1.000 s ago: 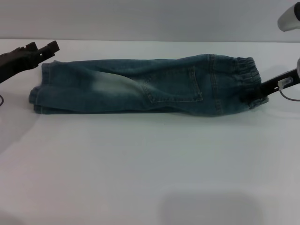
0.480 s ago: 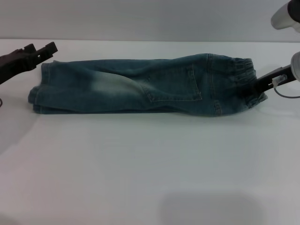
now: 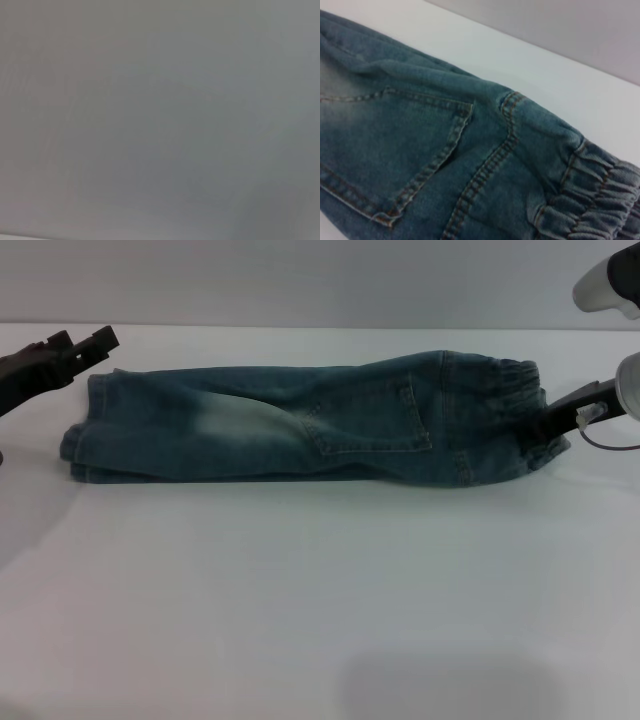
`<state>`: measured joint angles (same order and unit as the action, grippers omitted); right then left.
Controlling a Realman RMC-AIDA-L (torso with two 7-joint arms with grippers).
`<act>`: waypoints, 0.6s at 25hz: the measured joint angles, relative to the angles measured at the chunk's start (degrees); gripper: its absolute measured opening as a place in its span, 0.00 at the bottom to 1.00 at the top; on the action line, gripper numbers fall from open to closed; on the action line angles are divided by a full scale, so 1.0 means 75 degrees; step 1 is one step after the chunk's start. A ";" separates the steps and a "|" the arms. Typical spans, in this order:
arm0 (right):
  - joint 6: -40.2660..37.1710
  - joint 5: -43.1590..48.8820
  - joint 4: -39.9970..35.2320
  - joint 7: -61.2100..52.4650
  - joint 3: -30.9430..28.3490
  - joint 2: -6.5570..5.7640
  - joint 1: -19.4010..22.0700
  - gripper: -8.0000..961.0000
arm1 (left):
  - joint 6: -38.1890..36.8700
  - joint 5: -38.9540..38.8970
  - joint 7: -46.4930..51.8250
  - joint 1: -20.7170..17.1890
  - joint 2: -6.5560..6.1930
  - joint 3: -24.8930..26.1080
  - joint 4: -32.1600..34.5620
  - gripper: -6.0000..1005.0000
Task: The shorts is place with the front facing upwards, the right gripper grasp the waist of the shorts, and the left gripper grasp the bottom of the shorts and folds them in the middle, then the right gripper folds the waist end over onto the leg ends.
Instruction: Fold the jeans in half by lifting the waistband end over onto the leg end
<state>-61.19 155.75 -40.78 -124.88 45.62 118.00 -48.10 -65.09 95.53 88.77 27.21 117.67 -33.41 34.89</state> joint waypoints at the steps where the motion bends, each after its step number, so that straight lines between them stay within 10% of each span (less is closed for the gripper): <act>1: 0.0009 -0.0069 -0.0008 0.0064 0.0000 0.0001 0.0014 0.17 | -0.0003 -0.0005 -0.0010 0.0000 0.0000 -0.0011 0.0000 0.81; 15: -0.2368 -0.0758 -0.2169 0.0146 -0.0100 0.0005 0.0627 0.06 | -0.0014 -0.0006 -0.1271 0.0474 0.0025 -0.0062 -0.0825 0.81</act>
<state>-78.95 150.07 -57.05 -123.78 44.87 118.03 -43.40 -65.20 95.48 79.24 30.77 117.86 -33.88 28.70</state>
